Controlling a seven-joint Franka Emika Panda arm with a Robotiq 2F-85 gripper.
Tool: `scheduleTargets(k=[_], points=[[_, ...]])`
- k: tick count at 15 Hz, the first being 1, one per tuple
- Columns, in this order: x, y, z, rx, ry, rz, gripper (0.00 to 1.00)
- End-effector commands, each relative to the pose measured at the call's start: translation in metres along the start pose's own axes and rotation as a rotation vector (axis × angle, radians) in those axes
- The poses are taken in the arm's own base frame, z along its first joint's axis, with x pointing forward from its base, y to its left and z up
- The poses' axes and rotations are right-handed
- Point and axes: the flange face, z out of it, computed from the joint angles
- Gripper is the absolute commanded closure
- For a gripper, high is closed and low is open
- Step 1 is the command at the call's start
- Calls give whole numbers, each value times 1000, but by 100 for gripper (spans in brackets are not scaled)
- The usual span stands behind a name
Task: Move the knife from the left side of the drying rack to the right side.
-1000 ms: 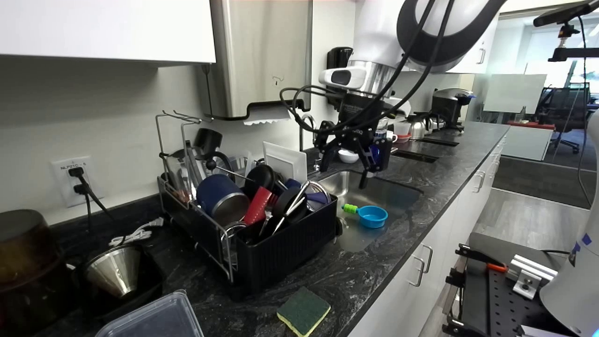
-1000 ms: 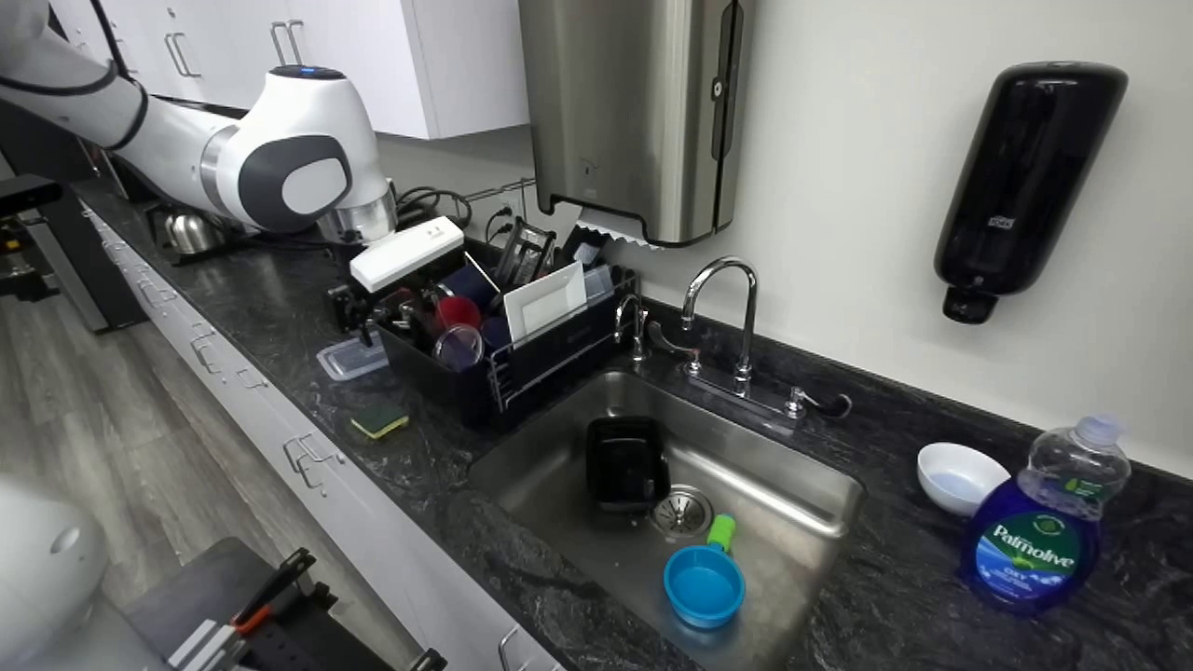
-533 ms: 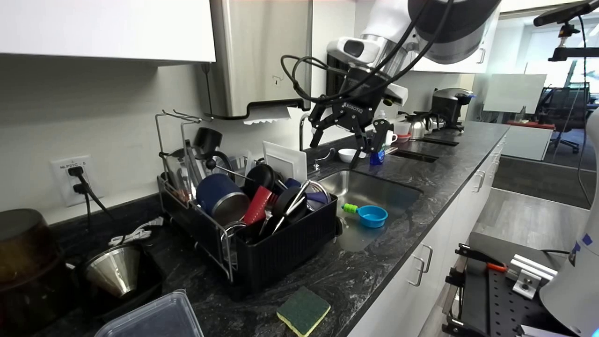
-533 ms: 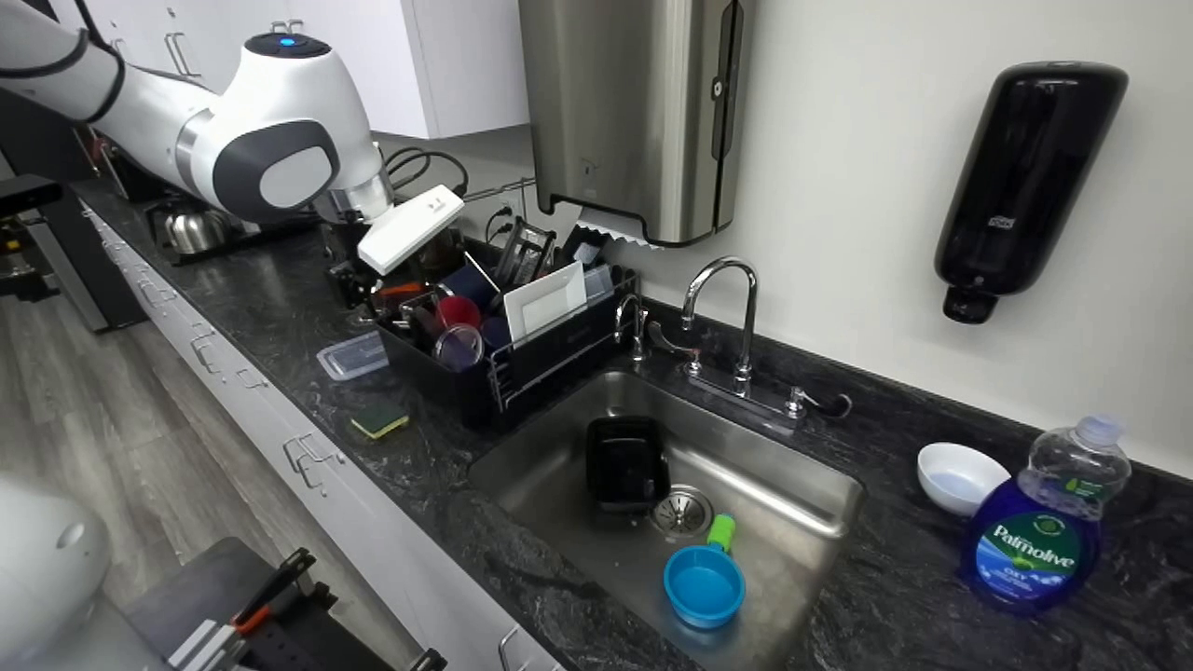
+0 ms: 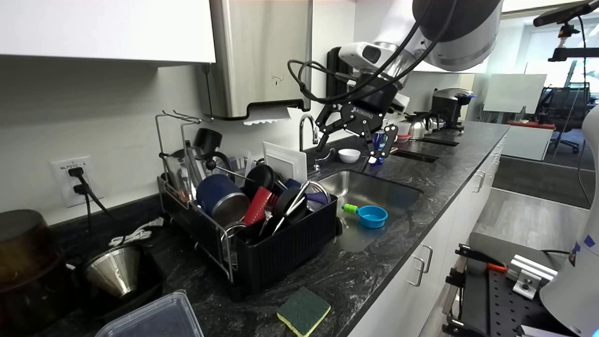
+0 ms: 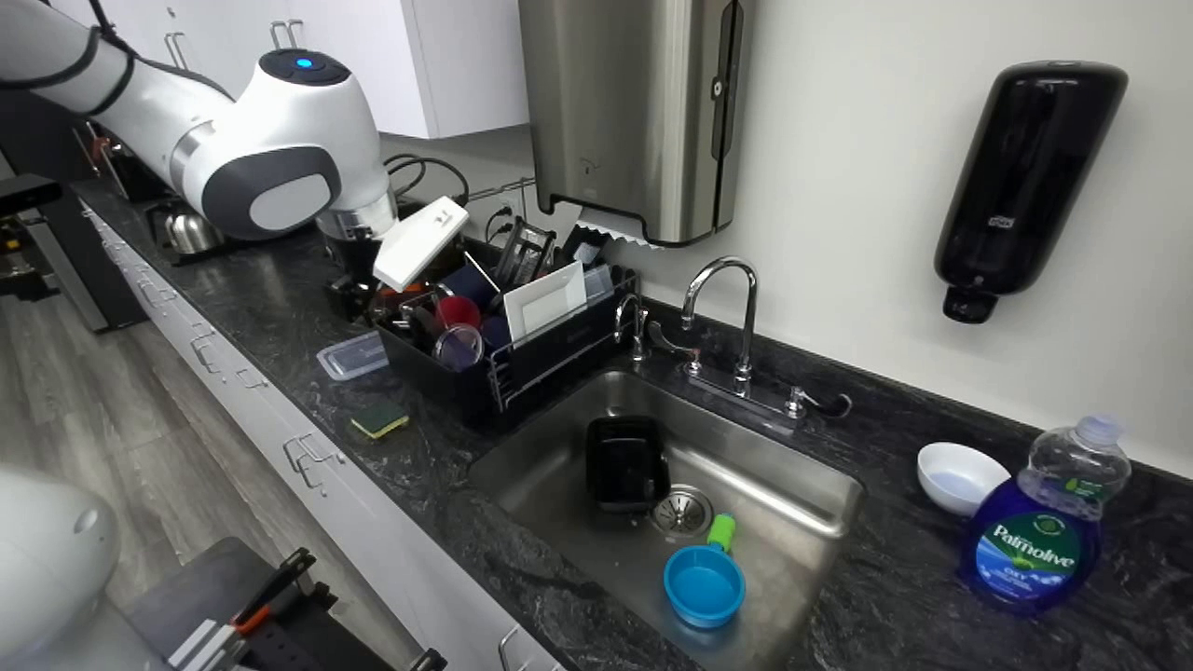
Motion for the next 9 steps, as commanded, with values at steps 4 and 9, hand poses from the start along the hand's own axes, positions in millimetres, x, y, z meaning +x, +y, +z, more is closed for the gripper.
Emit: scheduleTargets(k=[4,9], points=[[-4,-2,4,5,20,24,0],[-11,1,9,16,7,74,0]])
